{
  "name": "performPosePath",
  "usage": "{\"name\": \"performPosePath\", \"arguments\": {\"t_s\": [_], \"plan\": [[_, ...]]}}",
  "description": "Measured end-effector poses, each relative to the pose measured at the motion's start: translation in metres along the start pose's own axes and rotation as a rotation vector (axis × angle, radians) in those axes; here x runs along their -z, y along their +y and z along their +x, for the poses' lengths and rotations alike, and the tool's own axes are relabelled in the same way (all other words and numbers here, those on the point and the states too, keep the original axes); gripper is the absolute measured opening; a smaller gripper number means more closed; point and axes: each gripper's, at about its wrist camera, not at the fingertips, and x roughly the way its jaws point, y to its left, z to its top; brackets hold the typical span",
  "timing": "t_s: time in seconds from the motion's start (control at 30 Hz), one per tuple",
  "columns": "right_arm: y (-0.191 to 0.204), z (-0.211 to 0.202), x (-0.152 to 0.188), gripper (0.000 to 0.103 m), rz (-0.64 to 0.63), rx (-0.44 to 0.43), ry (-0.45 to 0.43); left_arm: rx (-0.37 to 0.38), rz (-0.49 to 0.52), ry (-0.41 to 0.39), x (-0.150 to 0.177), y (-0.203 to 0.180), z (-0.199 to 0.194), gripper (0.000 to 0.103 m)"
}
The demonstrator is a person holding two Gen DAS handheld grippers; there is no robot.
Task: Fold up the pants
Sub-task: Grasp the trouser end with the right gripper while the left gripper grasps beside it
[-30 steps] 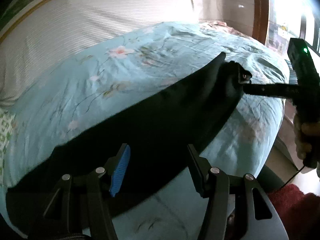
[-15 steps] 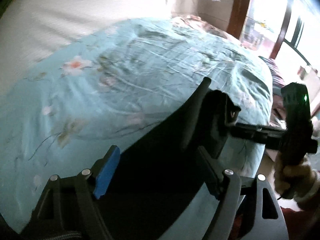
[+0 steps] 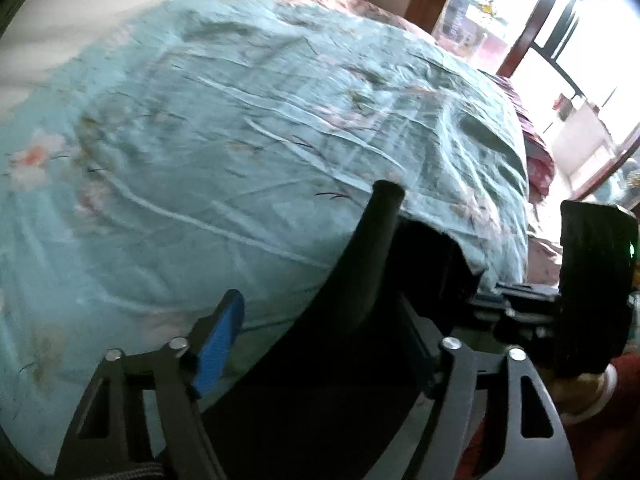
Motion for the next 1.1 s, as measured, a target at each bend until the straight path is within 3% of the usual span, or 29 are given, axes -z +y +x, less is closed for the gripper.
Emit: {"name": "performPosePath", "arguments": {"t_s": [0.13,0.2,0.23,0.3,0.47,0.6,0.97,1.03,1.1], "plan": [[-0.001,0.000,0.001,0.012,-0.015,-0.002,0.000,0.050,0.000,0.054,-0.008,-0.003,0.024,0.054],[-0.002,0.002,0.000,0.012,-0.019,-0.002,0.001,0.088,0.002,0.036,-0.007,-0.004,0.023,0.031],[-0.002,0.001,0.000,0.012,-0.024,-0.003,0.000,0.112,-0.004,0.032,-0.006,-0.004,0.022,0.029],[-0.001,0.001,0.002,0.012,-0.034,-0.007,-0.003,0.093,0.002,0.007,-0.003,-0.007,0.018,0.024],[0.012,-0.003,0.001,0.012,-0.085,-0.013,-0.008,0.086,-0.016,-0.053,0.004,-0.011,-0.001,0.018],[0.031,-0.014,-0.003,0.012,-0.142,-0.065,-0.030,0.101,-0.043,-0.129,0.013,-0.009,-0.035,0.017],[0.113,-0.019,-0.006,0.012,-0.307,-0.321,0.001,0.055,-0.122,-0.321,0.064,0.009,-0.141,0.015],[0.130,-0.013,-0.001,0.012,-0.337,-0.356,0.021,0.041,-0.147,-0.353,0.080,0.016,-0.158,0.008],[0.147,-0.005,0.004,0.012,-0.372,-0.378,0.044,0.029,-0.182,-0.381,0.098,0.025,-0.174,0.007]]}}
